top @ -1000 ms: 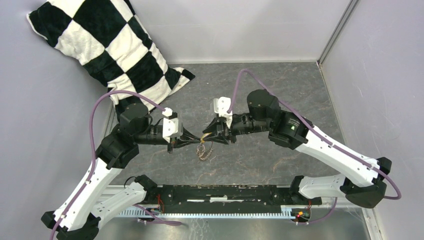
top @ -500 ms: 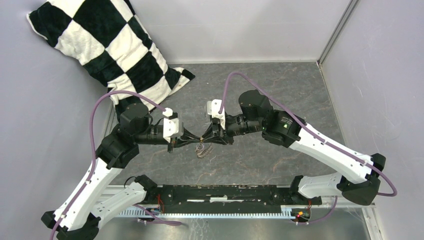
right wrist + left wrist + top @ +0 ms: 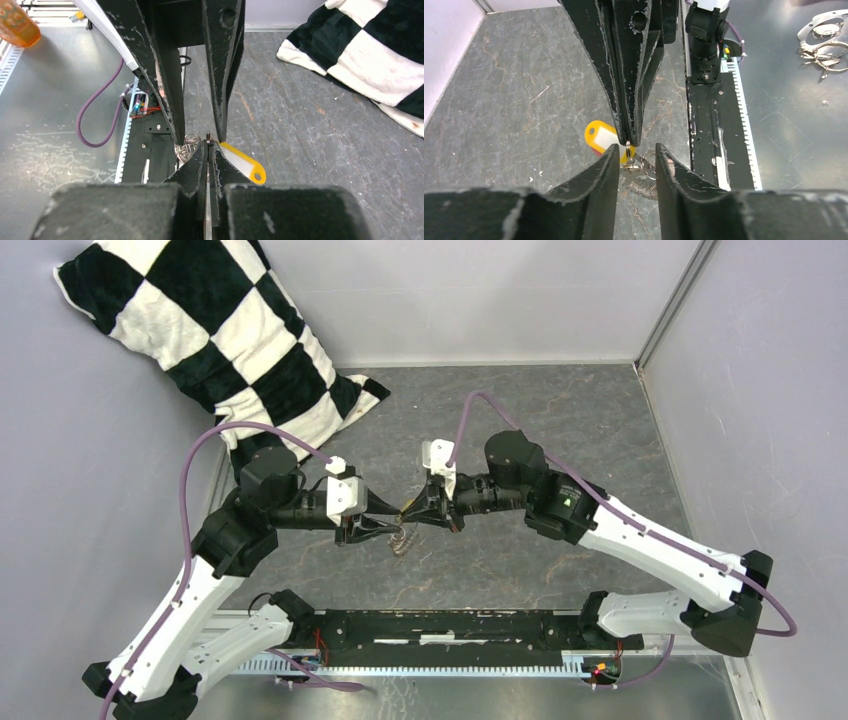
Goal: Put the keys on the keyring
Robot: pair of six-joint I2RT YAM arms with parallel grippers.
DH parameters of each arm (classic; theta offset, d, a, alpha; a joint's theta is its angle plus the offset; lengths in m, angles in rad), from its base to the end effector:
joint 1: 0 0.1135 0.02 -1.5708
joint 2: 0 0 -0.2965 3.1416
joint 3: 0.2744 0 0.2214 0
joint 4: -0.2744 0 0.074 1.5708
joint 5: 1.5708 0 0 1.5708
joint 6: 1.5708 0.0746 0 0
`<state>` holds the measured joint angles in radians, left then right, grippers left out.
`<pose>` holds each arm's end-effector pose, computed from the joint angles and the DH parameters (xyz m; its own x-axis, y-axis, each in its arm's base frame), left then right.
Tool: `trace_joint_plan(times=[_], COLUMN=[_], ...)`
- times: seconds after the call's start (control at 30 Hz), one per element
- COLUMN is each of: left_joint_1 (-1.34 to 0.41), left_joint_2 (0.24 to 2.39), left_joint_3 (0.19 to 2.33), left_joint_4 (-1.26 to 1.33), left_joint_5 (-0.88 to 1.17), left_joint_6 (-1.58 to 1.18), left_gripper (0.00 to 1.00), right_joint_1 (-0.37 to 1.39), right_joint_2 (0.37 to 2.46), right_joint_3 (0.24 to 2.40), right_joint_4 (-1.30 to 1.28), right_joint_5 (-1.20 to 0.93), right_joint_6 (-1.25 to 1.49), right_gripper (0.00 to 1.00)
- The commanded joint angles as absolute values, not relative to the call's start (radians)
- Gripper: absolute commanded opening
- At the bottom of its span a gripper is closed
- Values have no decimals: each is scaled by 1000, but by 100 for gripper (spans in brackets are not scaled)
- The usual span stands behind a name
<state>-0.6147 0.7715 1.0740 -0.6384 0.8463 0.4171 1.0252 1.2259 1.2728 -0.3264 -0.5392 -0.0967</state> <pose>0.0573 -0.1088 0.4003 0.1426 0.2280 -0.9632 0.9866 0.0452 0.1568 0.1035 0.2443 0.4244 -0.0469 -0.2370 -0.9704 -0.9988 0.0006 0.0482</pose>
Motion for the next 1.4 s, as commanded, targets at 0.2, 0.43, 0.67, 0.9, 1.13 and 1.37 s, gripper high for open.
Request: trace_joint_plan(times=[0.2,0.43,0.67,0.9,1.13,1.37], left_joint_1=[-617,-617,-617,-617,-617,-617], left_joint_2=[727,719,718,720,732,755], left_joint_3=[1066,1075,1104,1141,1187,1170], left_joint_4=[-542,-502,-493,-482,-542,-520], left_joint_5=[854,836,818,784,810,888], left_joint_6=[256,196,165,136,169,149], left_gripper=[58,69,82,83,83,68], right_joint_1=[1025,1026,1026,1026,1027,1026], right_joint_2=[1072,1038,1005,1003,979,995], right_joint_3=[977,860,764,730,698,705], right_joint_4=[312,535,733,810,825,847], right_joint_5=[-520,-521,-485,-478,-467,-464], right_joint_6=[146,254,334,364,353,359], right_gripper=[1,1,1,1,1,1])
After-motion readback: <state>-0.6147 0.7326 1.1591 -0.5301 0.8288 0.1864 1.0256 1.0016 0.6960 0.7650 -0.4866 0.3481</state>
